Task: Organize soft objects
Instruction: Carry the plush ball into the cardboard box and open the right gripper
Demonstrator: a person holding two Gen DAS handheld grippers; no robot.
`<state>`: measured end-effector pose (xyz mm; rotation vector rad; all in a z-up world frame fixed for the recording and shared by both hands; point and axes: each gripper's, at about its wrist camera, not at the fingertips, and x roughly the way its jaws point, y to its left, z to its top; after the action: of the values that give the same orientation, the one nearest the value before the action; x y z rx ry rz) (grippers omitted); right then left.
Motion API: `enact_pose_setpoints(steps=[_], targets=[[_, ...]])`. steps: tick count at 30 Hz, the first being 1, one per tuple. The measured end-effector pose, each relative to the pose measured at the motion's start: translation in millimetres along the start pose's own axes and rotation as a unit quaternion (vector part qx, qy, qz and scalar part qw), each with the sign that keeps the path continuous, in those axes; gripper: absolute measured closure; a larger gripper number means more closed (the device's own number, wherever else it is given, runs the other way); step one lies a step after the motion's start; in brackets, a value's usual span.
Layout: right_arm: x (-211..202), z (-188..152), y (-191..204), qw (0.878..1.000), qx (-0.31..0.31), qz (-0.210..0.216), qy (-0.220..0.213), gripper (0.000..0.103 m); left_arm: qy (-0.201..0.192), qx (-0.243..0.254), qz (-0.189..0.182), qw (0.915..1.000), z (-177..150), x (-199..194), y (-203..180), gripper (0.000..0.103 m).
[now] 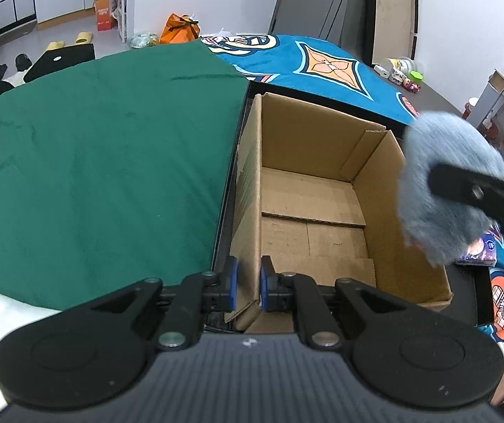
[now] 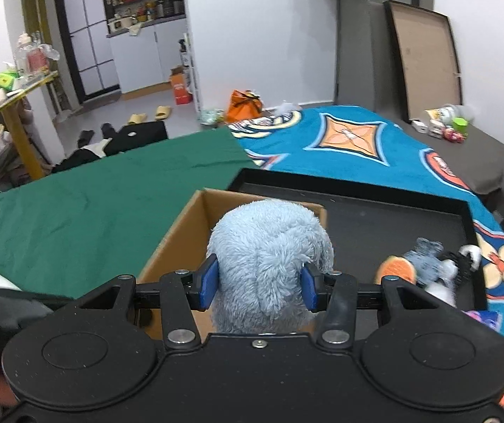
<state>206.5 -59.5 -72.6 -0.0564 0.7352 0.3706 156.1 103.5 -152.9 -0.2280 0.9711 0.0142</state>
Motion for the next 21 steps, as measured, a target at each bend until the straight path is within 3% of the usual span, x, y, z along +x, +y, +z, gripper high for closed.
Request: enact_pose_setpoints(steps=[2,7,12,15,21], targets=[[5,4,5,1.000,-0.002,0.011,-0.003,0.054,0.001,0.000,-0.003,1.0000,0,0,1,0.091],[18,14,22,0.999,-0.025,0.021,-0.004,0.022,0.005,-0.007,-0.012,0.9999,0,1,5,0.091],[13,15,18,1.000,-0.030,0.005,0.002,0.021,0.004,0.001,-0.006,1.0000,0,0,2,0.090],[6,9,8,0.999,-0.034,-0.005,0.011,0.021,0.001,0.007,0.009,0.9999,-1,-1,-1,0.083],[-4,-13,-23,0.998,-0.025,-0.038,0.038,0.021,0.008,0.005,0.030,0.9995,-1,0,-3,0.053]])
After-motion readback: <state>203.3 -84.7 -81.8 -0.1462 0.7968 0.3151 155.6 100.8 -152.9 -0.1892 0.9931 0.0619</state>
